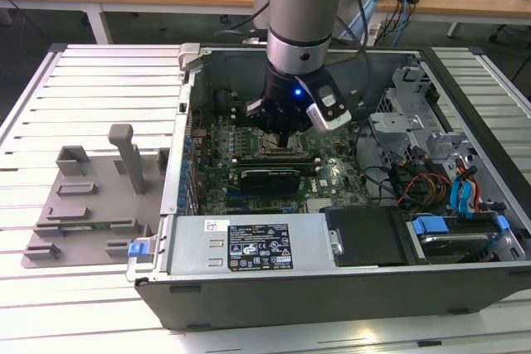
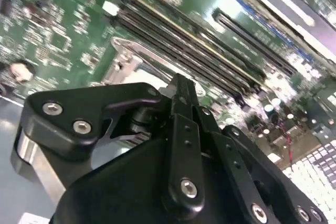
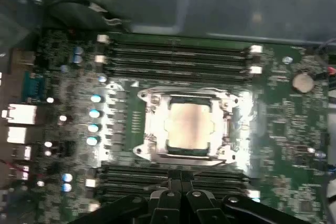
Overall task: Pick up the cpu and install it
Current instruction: 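Install the second cpu locking lever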
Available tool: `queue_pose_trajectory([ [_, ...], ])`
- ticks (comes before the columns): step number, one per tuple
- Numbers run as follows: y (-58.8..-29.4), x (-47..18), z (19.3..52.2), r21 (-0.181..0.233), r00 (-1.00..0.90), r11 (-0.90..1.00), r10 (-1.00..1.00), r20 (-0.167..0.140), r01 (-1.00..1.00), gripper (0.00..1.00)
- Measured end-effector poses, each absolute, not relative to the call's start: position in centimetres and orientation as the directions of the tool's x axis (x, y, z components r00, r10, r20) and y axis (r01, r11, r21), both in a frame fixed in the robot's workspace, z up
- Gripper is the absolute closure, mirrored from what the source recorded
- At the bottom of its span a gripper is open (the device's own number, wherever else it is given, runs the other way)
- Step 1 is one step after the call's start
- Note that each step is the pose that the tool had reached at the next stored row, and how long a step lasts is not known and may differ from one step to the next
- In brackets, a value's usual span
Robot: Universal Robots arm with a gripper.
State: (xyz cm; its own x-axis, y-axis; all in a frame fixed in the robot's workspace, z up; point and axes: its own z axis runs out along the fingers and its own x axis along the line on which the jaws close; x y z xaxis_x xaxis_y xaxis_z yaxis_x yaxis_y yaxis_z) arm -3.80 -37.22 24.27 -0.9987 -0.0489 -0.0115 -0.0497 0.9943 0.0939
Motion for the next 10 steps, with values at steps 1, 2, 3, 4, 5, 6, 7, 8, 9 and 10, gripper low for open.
queue_pose_trajectory([
  [1,-37.5,-4.7,24.0,0.100,-0.999,0.994,-0.049,-0.012,-0.050,0.89],
  [2,-37.7,-5.0,23.7,0.102,-0.999,0.994,-0.049,-0.012,-0.050,0.89],
  [3,-38.0,-5.2,23.3,0.103,-0.999,0.993,-0.049,-0.012,-0.050,0.89],
  [4,-38.0,-5.3,23.0,0.104,-0.999,0.993,-0.049,-0.012,-0.050,0.89],
  [5,-38.0,-5.6,22.8,0.105,-0.999,0.993,-0.049,-0.012,-0.050,0.89],
  [6,-38.0,-5.9,22.7,0.107,-0.999,0.993,-0.049,-0.012,-0.050,0.89],
  [7,-38.0,-6.3,22.5,0.109,-0.999,0.993,-0.049,-0.012,-0.050,0.89],
  [8,-38.0,-6.5,22.3,0.112,-0.999,0.992,-0.049,-0.012,-0.050,0.89],
  [9,-38.0,-6.7,22.0,0.114,-0.999,0.992,-0.049,-0.012,-0.050,0.89],
  [10,-38.0,-6.7,21.8,0.115,-0.999,0.992,-0.050,-0.013,-0.051,0.89],
])
